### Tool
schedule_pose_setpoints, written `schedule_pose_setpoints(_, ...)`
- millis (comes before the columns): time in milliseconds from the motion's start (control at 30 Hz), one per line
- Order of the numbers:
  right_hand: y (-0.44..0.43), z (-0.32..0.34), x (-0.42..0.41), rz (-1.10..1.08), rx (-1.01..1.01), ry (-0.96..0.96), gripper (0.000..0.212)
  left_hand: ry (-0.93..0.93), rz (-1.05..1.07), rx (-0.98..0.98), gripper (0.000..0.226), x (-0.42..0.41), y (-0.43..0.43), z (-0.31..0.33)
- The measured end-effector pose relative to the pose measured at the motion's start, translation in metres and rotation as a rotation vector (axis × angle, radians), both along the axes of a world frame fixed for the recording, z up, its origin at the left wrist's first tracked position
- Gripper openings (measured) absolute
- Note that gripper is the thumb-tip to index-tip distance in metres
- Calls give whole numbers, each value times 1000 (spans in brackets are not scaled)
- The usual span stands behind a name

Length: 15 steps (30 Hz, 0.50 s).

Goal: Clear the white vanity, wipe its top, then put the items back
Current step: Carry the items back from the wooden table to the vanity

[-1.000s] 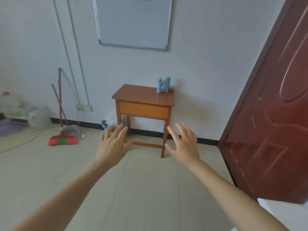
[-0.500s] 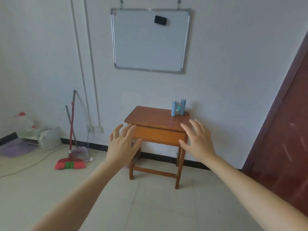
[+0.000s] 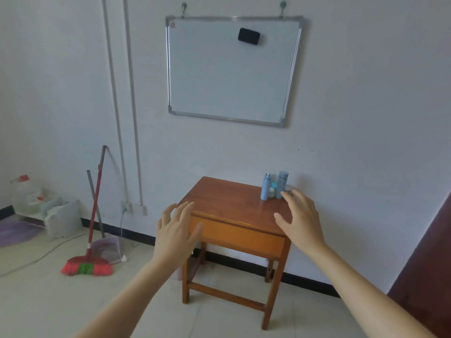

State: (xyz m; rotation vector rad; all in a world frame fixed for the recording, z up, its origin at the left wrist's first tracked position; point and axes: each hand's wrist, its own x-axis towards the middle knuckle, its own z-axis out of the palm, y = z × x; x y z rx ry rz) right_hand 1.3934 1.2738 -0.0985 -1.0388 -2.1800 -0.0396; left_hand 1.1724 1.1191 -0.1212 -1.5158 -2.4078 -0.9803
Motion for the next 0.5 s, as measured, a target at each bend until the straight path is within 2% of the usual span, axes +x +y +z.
schedule_pose_setpoints(233,74,-22,-28,-70,-125,-86,56,-89,-71,-1,55,-36,94,-26)
schedule_pose_setpoints(500,176,-9,-77,-200,-181,-117,53,-169,-178,60,51,-97,227,-30)
